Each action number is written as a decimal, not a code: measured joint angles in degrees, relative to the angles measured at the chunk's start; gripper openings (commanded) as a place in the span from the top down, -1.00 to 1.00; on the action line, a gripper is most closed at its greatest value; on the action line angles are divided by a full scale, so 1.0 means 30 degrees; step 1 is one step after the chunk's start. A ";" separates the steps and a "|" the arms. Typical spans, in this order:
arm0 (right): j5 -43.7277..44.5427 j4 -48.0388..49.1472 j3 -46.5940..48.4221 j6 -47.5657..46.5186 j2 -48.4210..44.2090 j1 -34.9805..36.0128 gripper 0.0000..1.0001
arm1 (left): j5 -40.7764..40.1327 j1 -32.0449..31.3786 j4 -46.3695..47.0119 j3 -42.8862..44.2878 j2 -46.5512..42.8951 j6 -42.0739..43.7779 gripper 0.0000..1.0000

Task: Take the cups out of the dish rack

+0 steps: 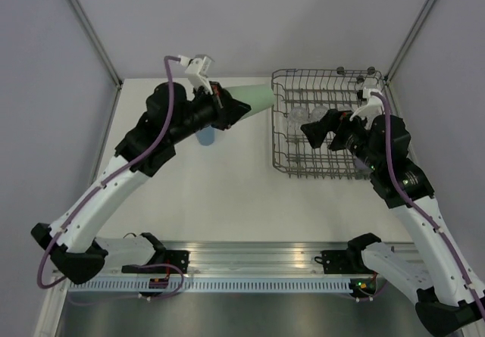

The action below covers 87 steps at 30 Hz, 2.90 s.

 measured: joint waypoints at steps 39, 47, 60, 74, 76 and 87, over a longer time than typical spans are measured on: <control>0.4350 -0.6594 0.0576 -0.3672 -0.3053 0.0000 -0.96 | -0.4918 0.1035 -1.8702 1.9926 2.2651 1.0892 0.92; 0.4277 -0.6725 0.0561 -0.3730 -0.3053 0.0000 -0.96 | -0.4677 0.1304 -1.8812 1.9926 2.3671 1.1358 0.85; 0.3949 -0.6710 0.0299 -0.3789 -0.3162 0.0000 -0.96 | -0.4255 0.1654 -1.8935 1.9897 2.3766 1.1672 0.62; 0.3942 -0.6710 0.0284 -0.4073 -0.3257 0.0000 -0.96 | -0.3745 0.1654 -1.8870 2.0043 2.3197 1.1540 -0.61; 0.3956 -0.6710 0.0284 -0.4080 -0.3228 0.0000 -0.96 | -0.3483 0.1654 -1.8841 2.0043 2.2513 1.1446 -0.75; 0.9544 -0.6717 0.0430 -0.3002 -0.0350 0.0000 -0.95 | -0.3891 0.1654 -1.6422 1.7529 1.5773 0.8852 -0.99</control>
